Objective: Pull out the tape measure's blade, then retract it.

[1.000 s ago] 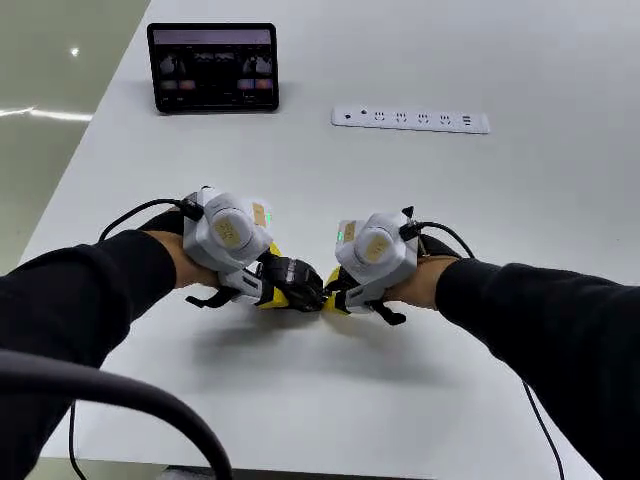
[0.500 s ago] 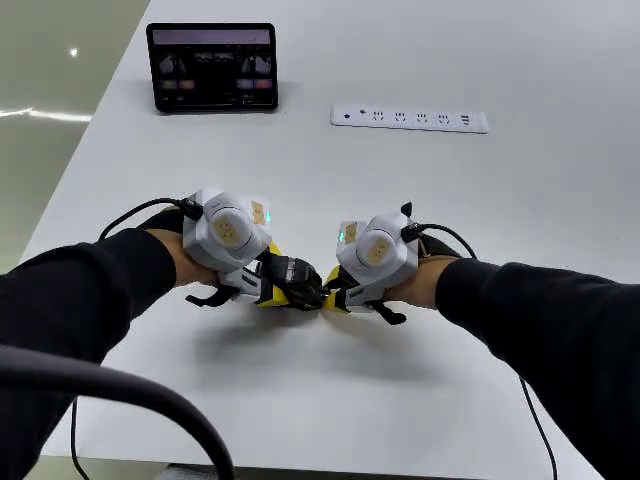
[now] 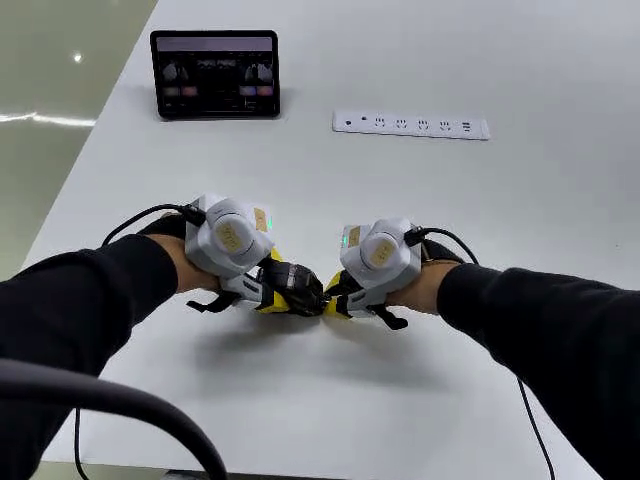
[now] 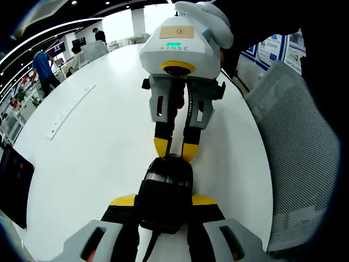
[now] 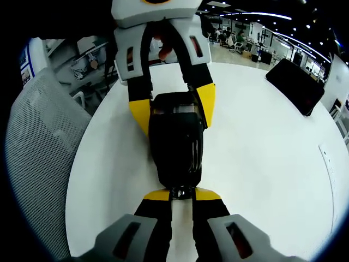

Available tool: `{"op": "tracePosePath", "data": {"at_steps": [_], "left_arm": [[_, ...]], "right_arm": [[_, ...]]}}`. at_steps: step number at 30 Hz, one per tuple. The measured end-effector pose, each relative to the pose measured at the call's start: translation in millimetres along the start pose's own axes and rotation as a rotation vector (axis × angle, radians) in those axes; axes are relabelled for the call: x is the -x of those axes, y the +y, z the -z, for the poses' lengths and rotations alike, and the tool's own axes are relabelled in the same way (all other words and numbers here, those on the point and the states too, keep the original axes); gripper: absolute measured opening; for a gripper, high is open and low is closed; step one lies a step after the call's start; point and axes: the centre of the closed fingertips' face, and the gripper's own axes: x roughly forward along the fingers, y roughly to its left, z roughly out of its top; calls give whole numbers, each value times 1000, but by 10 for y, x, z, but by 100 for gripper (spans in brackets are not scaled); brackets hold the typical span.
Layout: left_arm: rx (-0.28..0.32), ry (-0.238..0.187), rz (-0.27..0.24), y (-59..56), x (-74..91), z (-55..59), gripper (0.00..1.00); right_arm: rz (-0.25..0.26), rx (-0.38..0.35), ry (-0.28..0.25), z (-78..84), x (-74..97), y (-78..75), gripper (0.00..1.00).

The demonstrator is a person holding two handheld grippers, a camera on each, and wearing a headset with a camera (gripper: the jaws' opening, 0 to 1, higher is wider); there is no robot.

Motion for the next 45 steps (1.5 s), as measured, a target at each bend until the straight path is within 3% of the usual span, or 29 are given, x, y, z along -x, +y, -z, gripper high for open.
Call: {"op": "tracePosePath", "data": {"at_steps": [11,45], "left_arm": [[-18,25,11,9,-12,19,29],[-36,7,9,-28,-44,-14,30]], "right_arm": [[2,0,-3,27,22,-4,7],[19,-28,43,351,265,-5,8]]}}
